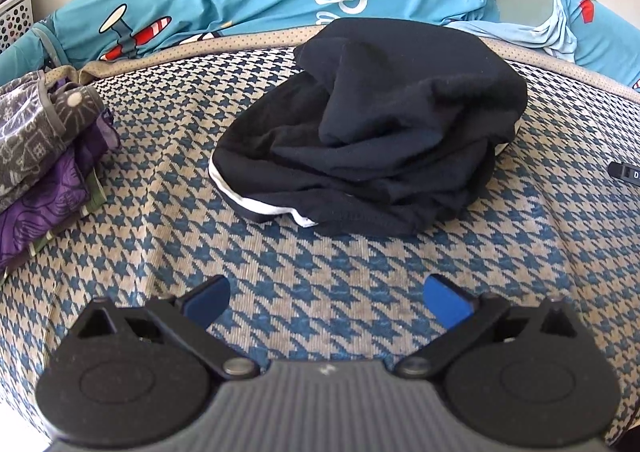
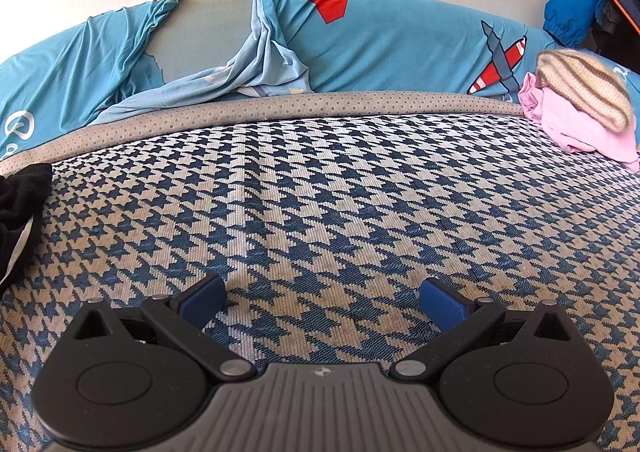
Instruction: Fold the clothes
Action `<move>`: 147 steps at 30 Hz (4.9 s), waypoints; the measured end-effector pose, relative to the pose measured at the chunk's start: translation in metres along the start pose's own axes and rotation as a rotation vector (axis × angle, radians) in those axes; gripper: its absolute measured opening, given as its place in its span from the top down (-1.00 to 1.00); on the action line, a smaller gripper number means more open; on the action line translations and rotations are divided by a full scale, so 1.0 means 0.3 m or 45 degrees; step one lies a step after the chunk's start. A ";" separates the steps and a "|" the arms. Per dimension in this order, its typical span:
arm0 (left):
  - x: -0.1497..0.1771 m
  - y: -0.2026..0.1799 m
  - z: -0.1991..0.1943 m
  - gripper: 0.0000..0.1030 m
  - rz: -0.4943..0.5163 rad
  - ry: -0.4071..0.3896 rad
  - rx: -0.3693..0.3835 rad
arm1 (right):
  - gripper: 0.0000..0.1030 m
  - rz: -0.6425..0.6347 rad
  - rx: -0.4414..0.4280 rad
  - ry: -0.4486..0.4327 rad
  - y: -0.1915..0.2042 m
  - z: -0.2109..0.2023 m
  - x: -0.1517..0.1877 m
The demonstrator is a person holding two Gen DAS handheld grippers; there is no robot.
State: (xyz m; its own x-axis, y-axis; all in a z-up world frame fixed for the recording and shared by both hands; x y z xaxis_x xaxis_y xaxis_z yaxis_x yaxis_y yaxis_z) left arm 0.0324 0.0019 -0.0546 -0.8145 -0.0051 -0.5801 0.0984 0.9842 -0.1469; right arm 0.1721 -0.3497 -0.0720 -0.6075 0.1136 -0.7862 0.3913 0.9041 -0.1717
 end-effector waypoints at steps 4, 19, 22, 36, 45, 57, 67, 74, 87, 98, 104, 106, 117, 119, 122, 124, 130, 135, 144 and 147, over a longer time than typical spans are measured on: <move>-0.004 0.007 0.005 -1.00 -0.012 0.014 0.007 | -1.00 0.001 0.027 0.040 0.034 -0.016 -0.003; 0.008 0.029 0.029 -1.00 -0.082 0.059 -0.034 | -1.00 0.062 -0.138 0.226 0.029 -0.261 0.070; 0.004 0.048 0.030 -1.00 -0.095 0.050 -0.067 | -1.00 0.106 -0.203 0.299 0.071 -0.333 0.107; 0.081 0.037 -0.004 -1.00 0.000 0.034 -0.104 | -1.00 -0.244 -0.320 0.196 0.135 -0.641 0.341; 0.199 0.054 -0.063 -1.00 -0.058 0.041 -0.048 | -1.00 -0.218 -0.312 0.261 0.191 -0.659 0.390; 0.267 0.061 -0.102 -1.00 -0.096 0.036 -0.047 | -1.00 -0.308 -0.317 0.245 0.195 -0.690 0.427; 0.268 0.053 -0.104 -1.00 -0.105 0.030 -0.056 | -1.00 -0.269 -0.277 0.288 0.216 -0.720 0.420; 0.266 0.051 -0.096 -1.00 -0.101 0.027 -0.071 | -1.00 -0.278 -0.259 0.290 0.220 -0.699 0.427; 0.275 0.049 -0.095 -1.00 -0.100 0.017 -0.074 | -1.00 -0.282 -0.258 0.273 0.227 -0.682 0.435; 0.276 0.048 -0.097 -1.00 -0.100 0.016 -0.079 | -1.00 -0.283 -0.257 0.269 0.225 -0.682 0.434; 0.273 0.049 -0.097 -1.00 -0.104 0.019 -0.080 | -1.00 -0.278 -0.250 0.272 0.229 -0.685 0.433; 0.273 0.049 -0.098 -1.00 -0.105 0.020 -0.080 | -1.00 -0.278 -0.248 0.273 0.229 -0.683 0.433; 0.274 0.050 -0.096 -1.00 -0.104 0.020 -0.081 | -1.00 -0.281 -0.239 0.271 0.232 -0.675 0.436; 0.275 0.049 -0.096 -1.00 -0.103 0.019 -0.081 | -1.00 -0.281 -0.239 0.271 0.232 -0.675 0.434; 0.275 0.050 -0.096 -1.00 -0.103 0.019 -0.081 | -1.00 -0.280 -0.238 0.271 0.233 -0.676 0.435; 0.276 0.050 -0.097 -1.00 -0.103 0.019 -0.081 | -1.00 -0.280 -0.237 0.270 0.233 -0.676 0.436; 0.275 0.048 -0.098 -1.00 -0.101 0.019 -0.082 | -1.00 -0.280 -0.238 0.270 0.232 -0.678 0.436; 0.275 0.048 -0.099 -1.00 -0.100 0.019 -0.081 | -1.00 -0.282 -0.237 0.269 0.230 -0.679 0.440; 0.277 0.049 -0.101 -1.00 -0.099 0.019 -0.083 | -1.00 -0.281 -0.235 0.269 0.232 -0.679 0.437; 0.277 0.050 -0.102 -1.00 -0.096 0.020 -0.083 | -1.00 -0.279 -0.233 0.269 0.231 -0.678 0.437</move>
State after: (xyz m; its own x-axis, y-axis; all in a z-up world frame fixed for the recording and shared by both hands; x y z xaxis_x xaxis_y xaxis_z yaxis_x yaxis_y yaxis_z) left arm -0.0514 0.0217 -0.0805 -0.8274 -0.0774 -0.5563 -0.0006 0.9906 -0.1369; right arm -0.0210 -0.1884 -0.0663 -0.8002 -0.0262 -0.5991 0.1167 0.9731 -0.1984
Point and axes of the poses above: each gripper's, at about its wrist camera, not at the fingertips, and z roughly the way its jaws point, y to its left, x to its underside, the point moved 5 cm from there along z, roughly the way its jaws point, and after that the axes turned 13 degrees about x, right-handed, at the moved point
